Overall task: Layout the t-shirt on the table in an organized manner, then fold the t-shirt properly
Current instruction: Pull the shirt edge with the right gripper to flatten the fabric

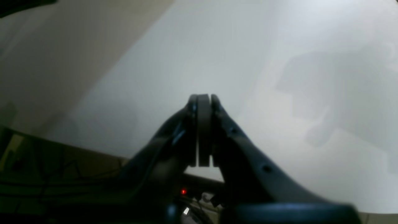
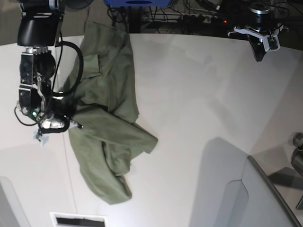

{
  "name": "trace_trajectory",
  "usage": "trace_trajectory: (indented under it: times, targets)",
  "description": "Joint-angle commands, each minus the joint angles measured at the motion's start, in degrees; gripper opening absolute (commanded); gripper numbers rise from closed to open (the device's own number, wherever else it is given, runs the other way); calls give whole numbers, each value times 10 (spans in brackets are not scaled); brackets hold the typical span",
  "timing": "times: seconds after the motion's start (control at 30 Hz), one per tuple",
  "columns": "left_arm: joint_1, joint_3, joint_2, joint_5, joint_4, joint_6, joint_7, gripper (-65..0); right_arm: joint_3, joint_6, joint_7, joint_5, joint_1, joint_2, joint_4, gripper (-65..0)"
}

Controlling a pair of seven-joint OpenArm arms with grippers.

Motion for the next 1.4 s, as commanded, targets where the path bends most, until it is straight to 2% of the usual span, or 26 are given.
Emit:
trace_trajectory:
  times: [0.0,0.13,0.23,0.3,0.4,0.5,0.57,0.73,0.83,1.03,1.13,1.2,1.3,1.37]
  targets:
    - [8,-4,-4,-2,8,3,-13,-650,-12,3,5,3,11,8,34,-467]
    - [10,-7,-4,-2,8,3,-13,-650,-106,3,5,3,4,42,121,-467]
    - [11,-8,-4,-2,7,3,-14,-650,-250,3,6,3,36,80,148,-467]
    - [11,-8,-3,-2,7,3,-15,-650,-329,3,20,3,75,93,138,-461]
    - [11,-8,-2,-2,7,3,-15,-650,-397,3,48,3,126,93,82,-450]
    - [11,-8,-2,-2,7,3,-15,-650,-455,3,70,3,176,82,6,-380]
    - [11,-8,-3,-2,6,3,-14,-650,-498,3,85,3,207,76,-44,-357]
    - [11,-8,-3,-2,-2,3,-16,-650,-589,3,127,3,270,54,-175,-350]
    - [10,-8,-4,-2,-11,3,-16,-650,-599,3,139,3,280,37,-226,-354]
    - [8,-8,-4,-2,-14,3,-16,-650,-602,9,185,3,282,35,-291,-354]
    - [7,-8,-4,-2,-14,3,-16,-650,-601,61,190,3,279,35,-299,-366]
    - [6,-8,-4,-2,-14,3,-15,-650,-599,83,190,3,279,35,-298,-435]
    - [5,-8,-4,-2,-14,3,-15,-650,-598,85,187,3,279,35,-294,-650]
    - [4,-8,-4,-2,-13,3,-15,-650,-598,85,187,4,279,35,-293,-639]
